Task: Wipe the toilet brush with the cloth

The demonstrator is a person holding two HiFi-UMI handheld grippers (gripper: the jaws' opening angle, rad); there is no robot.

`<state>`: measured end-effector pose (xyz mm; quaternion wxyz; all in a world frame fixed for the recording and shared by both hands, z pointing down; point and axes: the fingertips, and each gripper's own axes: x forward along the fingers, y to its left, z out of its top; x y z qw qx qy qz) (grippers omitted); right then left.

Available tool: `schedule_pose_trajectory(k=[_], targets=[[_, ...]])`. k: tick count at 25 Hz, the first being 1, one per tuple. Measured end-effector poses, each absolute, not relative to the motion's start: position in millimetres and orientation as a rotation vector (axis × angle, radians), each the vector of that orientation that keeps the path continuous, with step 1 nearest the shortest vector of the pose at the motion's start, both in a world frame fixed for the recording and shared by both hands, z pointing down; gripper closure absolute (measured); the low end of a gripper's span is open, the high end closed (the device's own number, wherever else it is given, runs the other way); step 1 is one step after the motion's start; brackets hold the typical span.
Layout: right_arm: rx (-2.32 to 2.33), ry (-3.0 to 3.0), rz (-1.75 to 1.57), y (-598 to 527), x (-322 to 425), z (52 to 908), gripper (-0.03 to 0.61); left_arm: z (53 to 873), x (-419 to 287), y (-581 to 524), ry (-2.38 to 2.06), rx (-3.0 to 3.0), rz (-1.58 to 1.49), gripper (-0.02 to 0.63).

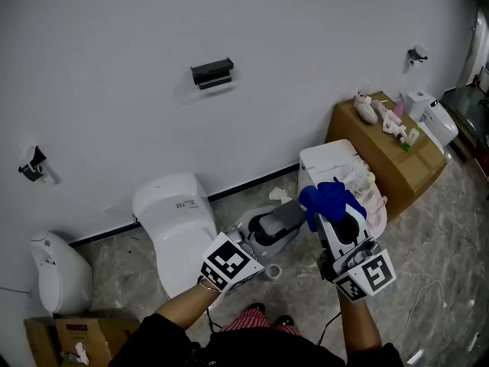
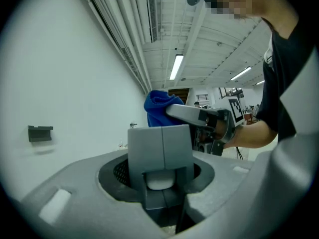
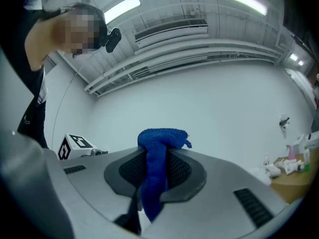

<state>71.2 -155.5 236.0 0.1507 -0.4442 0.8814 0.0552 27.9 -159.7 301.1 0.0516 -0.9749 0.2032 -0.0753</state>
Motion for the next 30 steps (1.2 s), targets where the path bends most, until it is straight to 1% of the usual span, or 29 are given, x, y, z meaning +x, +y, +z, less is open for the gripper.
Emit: schedule_pose_trajectory(k=[10,17,30], targets=[[-1.231,2.564,0.236,-152,69,207,0.500,268,36,-146,0.586,-2.910,-0.149,0.442],[-1.190,2.645,0.246,-153,57,205,0.500,250,34,-135,0.584,-2.850,-0.118,0.442],[-1.125,2.655,0.221,-147,44,203,0.500,243,19,-122,0.641,-2.797,-0.103,0.442]])
